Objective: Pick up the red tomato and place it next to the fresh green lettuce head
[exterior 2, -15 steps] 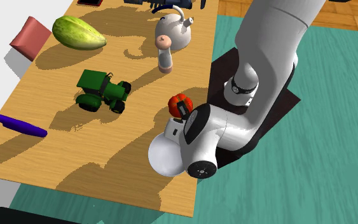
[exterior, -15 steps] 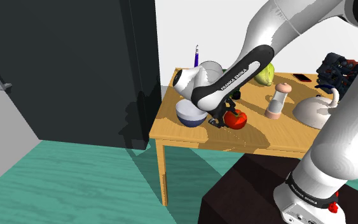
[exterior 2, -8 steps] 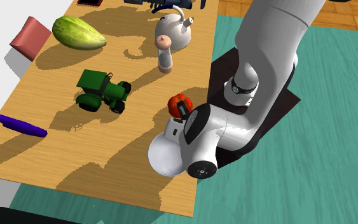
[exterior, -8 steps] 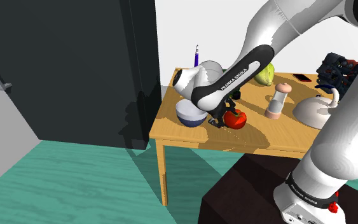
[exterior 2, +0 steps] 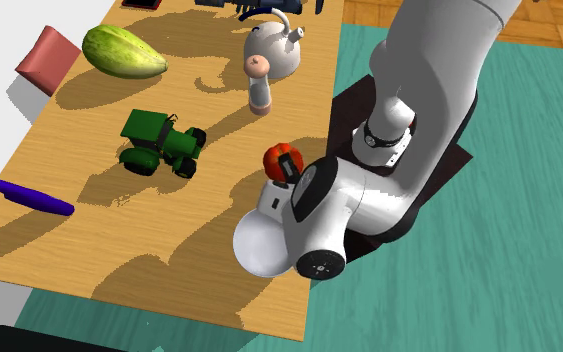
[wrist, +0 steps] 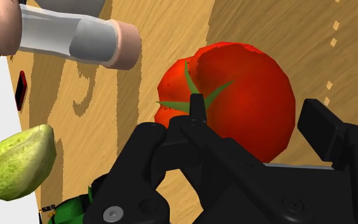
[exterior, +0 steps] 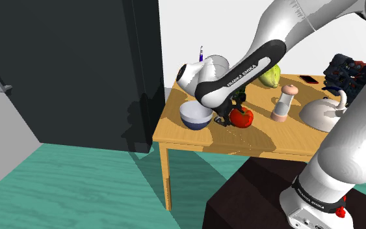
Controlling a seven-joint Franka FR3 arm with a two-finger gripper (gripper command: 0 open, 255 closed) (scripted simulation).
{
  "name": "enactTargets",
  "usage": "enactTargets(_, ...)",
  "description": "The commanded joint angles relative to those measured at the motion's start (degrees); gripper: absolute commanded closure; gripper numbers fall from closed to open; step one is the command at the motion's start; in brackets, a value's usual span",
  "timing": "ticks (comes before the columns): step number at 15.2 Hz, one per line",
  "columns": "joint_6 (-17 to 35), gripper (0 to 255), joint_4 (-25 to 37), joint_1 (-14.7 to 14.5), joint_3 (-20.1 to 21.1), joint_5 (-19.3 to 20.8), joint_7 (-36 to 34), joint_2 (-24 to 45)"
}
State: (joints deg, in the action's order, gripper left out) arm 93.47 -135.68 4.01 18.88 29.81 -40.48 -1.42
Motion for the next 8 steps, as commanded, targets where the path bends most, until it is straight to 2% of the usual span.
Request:
enactTargets(1, -1.26, 255, 0.53, 0.0, -0.02, -0.29, 1.03, -1.11)
enactTargets(8, -5.53, 255, 2.5, -0.14, 0.0, -1.2, 4.15, -4.57)
